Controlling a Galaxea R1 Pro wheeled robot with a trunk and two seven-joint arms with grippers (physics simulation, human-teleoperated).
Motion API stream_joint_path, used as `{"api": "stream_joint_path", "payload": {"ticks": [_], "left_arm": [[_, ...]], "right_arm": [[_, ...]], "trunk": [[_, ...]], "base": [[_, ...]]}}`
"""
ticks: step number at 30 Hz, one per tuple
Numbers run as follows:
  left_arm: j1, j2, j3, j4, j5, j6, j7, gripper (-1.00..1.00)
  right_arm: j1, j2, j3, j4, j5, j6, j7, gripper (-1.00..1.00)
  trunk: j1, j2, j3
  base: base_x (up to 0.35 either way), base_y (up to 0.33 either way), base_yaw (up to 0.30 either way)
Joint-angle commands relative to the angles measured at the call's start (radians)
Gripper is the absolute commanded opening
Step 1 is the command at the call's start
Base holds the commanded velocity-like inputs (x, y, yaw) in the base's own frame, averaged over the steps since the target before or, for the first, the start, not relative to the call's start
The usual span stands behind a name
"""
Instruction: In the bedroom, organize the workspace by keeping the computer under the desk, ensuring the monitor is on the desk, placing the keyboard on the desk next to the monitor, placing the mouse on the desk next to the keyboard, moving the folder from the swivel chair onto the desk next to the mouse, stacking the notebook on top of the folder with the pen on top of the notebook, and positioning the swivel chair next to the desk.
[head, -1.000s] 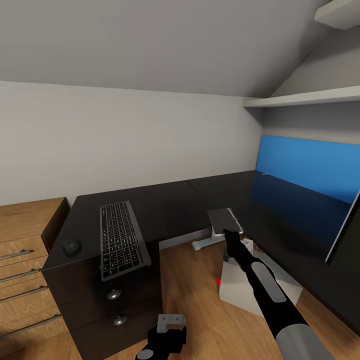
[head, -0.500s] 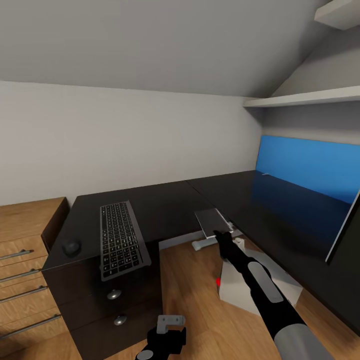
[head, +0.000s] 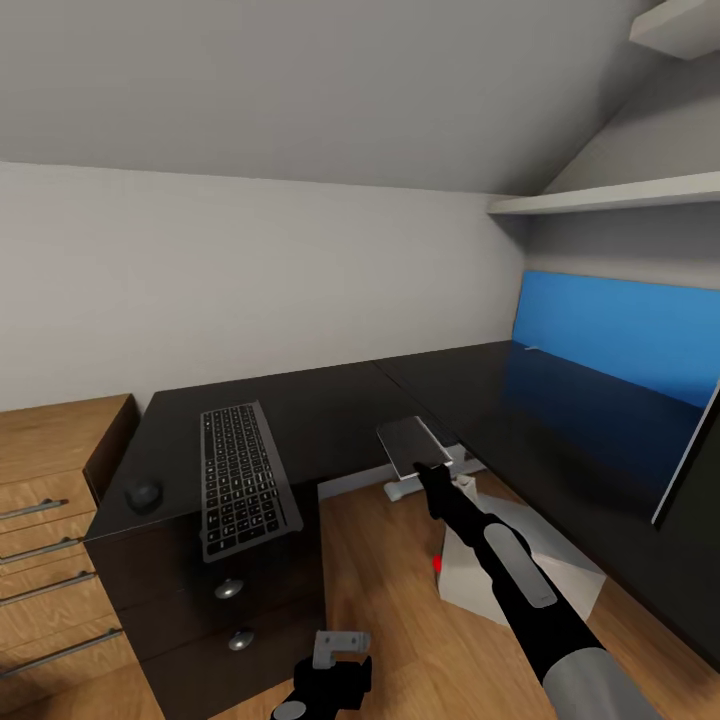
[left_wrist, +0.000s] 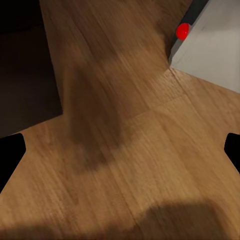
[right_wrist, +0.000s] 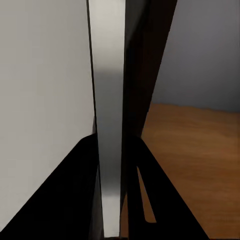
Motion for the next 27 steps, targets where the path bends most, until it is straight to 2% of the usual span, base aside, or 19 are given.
{"api": "stream_joint_path", "payload": {"ticks": [1, 9, 20, 27], "left_arm": [[-0.001, 0.000, -0.003, -0.001, 0.007, 0.002, 0.008, 1.00], [-0.002, 0.000, -0.001, -0.001, 0.008, 0.002, 0.009, 1.00], [-0.002, 0.000, -0.001, -0.001, 0.008, 0.002, 0.009, 1.00], [-0.002, 0.000, -0.001, -0.001, 0.008, 0.002, 0.009, 1.00]], "right_arm": [[0.000, 0.000, 0.006, 0.039, -0.003, 0.001, 0.000, -1.00], [0.000, 0.028, 0.006, 0.040, -0.001, 0.006, -0.002, -1.00], [0.000, 0.033, 0.006, 0.043, -0.002, 0.010, -0.003, -1.00], [0.000, 0.030, 0.004, 0.044, -0.001, 0.011, -0.003, -1.00]], "trunk": [[0.000, 0.000, -0.001], [0.000, 0.000, -0.001], [0.000, 0.000, -0.001], [0.000, 0.000, -0.001]], "base": [[0.000, 0.000, 0.112], [0.000, 0.000, 0.213], [0.000, 0.000, 0.245], [0.000, 0.000, 0.086]]}}
